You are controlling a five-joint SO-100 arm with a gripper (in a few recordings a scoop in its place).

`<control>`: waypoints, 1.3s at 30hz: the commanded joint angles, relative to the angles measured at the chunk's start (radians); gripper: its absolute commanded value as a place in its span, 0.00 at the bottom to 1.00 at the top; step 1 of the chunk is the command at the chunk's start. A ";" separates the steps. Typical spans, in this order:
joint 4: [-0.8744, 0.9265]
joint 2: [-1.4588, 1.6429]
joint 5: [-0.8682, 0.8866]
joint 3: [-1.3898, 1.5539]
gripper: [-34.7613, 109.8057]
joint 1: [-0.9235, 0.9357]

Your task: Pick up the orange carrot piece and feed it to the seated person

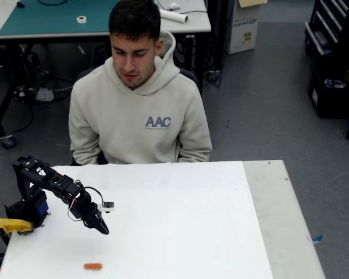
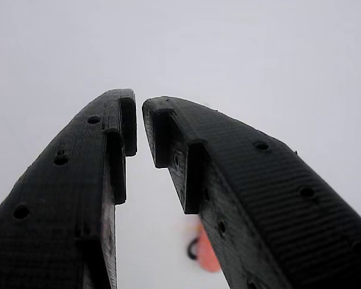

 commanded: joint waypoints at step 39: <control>0.006 -0.152 0.037 -0.146 0.46 0.281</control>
